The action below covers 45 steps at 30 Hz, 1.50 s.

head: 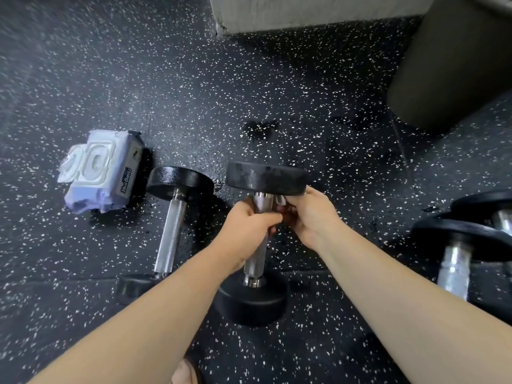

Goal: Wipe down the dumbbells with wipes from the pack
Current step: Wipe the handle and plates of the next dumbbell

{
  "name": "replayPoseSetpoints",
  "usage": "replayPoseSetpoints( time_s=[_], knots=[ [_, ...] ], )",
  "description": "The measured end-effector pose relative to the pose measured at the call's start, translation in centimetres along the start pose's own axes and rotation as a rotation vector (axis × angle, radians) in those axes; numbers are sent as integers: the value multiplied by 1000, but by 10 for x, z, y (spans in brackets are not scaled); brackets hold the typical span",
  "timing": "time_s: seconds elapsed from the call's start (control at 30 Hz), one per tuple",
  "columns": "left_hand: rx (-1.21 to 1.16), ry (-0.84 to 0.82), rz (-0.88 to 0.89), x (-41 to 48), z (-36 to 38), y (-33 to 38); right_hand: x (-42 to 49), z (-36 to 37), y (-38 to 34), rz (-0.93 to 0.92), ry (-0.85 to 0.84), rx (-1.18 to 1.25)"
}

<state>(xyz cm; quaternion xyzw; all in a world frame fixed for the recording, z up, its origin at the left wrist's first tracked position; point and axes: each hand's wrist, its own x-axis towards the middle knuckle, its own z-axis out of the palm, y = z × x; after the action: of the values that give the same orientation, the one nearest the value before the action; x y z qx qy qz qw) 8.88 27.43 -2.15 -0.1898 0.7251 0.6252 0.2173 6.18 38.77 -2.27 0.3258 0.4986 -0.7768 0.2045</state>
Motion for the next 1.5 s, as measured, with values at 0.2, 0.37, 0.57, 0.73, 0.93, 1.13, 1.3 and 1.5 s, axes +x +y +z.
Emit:
replayPoseSetpoints(
  time_s=[0.2,0.37,0.57,0.73,0.93,1.13,1.3,1.5],
  knots=[
    [448,98,88,-2,1,-4,-18,0,0,-77,19,-131],
    [209,195,18,3,-3,-6,-51,-3,-2,-111,-100,-158],
    [56,177,-15,7,-9,-9,-50,3,-7,59,-23,57],
    [1,176,-32,8,-17,-9,-20,14,-5,142,-168,185],
    [-22,204,-22,8,-22,-11,-18,23,-1,133,-195,309],
    [-6,127,25,0,-15,-13,-66,0,-9,127,-169,433],
    [-99,97,-11,-7,7,-16,-50,-2,-16,173,-120,546],
    [-122,61,-73,-4,22,-16,-20,-12,-12,183,-42,461]
  ],
)
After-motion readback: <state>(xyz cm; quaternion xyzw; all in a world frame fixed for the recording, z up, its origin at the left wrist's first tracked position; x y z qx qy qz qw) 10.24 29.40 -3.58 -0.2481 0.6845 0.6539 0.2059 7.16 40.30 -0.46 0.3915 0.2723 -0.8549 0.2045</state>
